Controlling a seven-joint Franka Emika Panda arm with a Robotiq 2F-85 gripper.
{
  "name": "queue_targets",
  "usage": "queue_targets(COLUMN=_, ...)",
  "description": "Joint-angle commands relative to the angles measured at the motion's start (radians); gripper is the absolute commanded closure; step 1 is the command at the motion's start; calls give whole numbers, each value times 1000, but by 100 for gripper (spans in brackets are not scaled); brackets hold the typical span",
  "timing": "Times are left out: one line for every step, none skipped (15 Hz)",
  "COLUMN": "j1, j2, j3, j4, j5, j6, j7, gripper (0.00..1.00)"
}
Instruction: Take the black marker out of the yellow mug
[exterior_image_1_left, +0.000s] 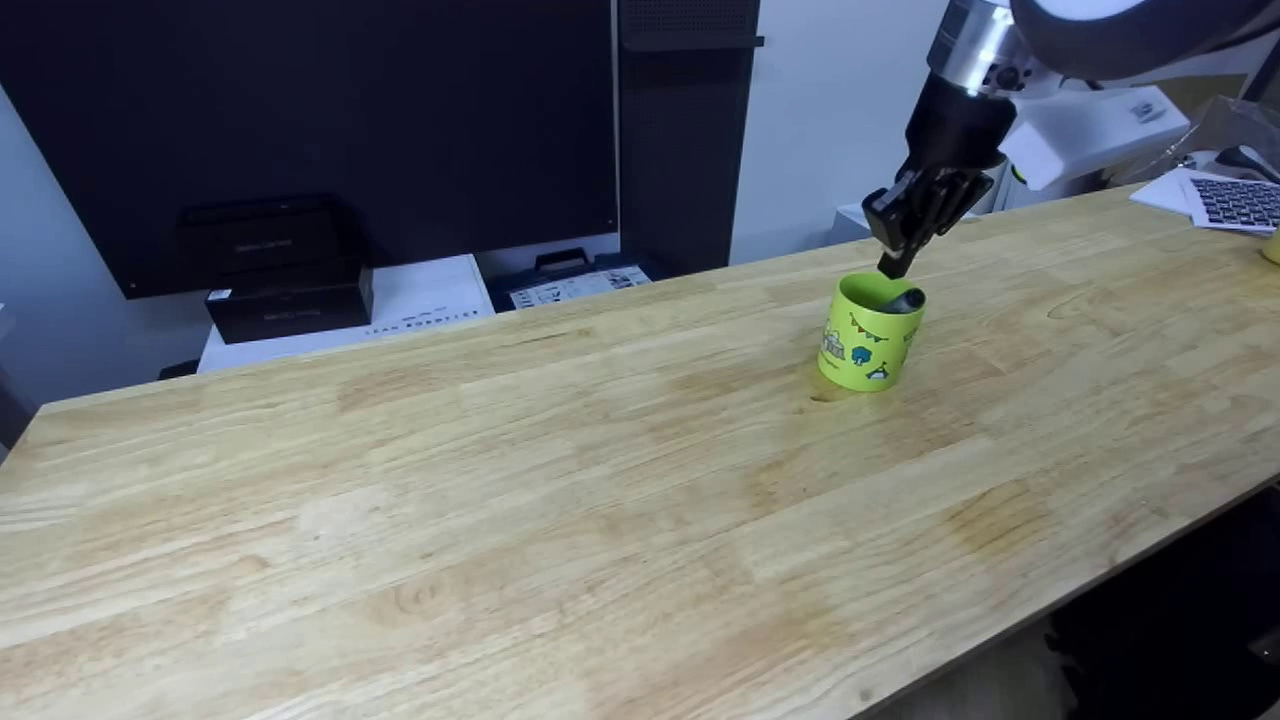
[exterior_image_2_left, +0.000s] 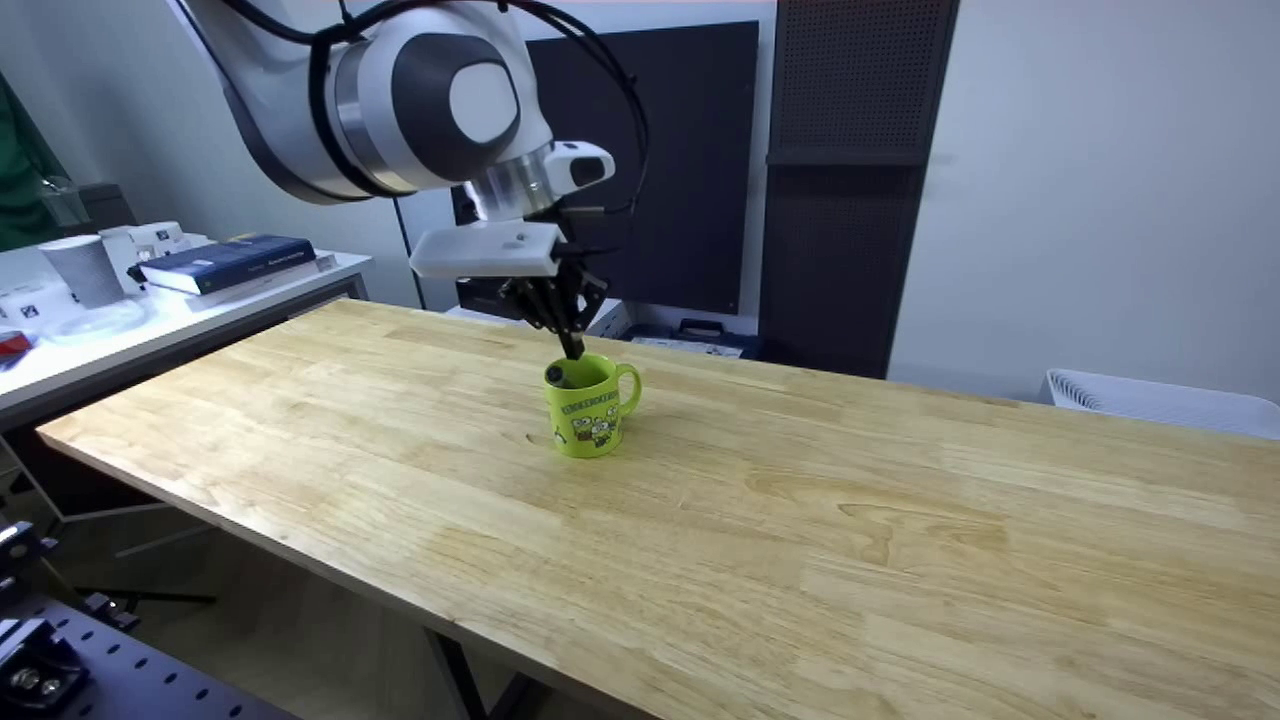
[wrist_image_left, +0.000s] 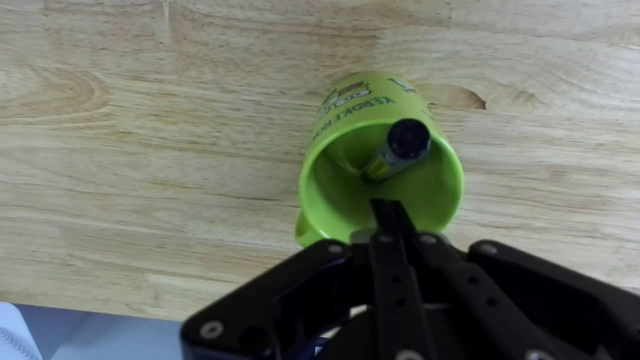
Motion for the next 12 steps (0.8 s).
queue_targets(j1=-1, j2=-42, j3=7, j4=-14, j5=11, j6=-22, j7=-24, gripper=74)
queue_targets(j1=-2, j2=-46, j3=10, j4=-14, j5=11, j6=-25, j7=-28, gripper=74)
queue_targets(j1=0, j2=-49, j3=9, j4=-14, j5=9, j6=-25, j7=-32, gripper=68)
queue_targets(j1=1, j2=-53, j3=9, j4=-14, j5=9, j6=-25, j7=-33, gripper=61)
queue_targets(j1=2, j2=-56, j3=9, j4=-15, j5=8, j6=-26, j7=-35, gripper=53)
queue_targets(j1=0, j2=-59, j3=12, j4=-16, j5=9, j6=-26, j7=-38, gripper=47)
queue_targets(j1=-1, j2=-62, j3=15, j4=-20, j5=11, j6=-27, j7=-40, gripper=41)
queue_targets(j1=-6, j2=-67, j3=22, j4=-26, j5=15, j6=-33, j7=-46, gripper=33)
queue_targets(j1=-13, j2=-71, j3=33, j4=-34, j5=22, j6=-39, j7=-53, gripper=27)
queue_targets(j1=-18, j2=-77, j3=40, j4=-44, j5=26, j6=-46, j7=-59, gripper=21)
queue_targets(j1=-18, j2=-83, j3=41, j4=-60, j5=25, j6=-51, j7=-63, gripper=13)
queue_targets(j1=-21, j2=-87, j3=45, j4=-73, j5=27, j6=-54, j7=-67, gripper=7)
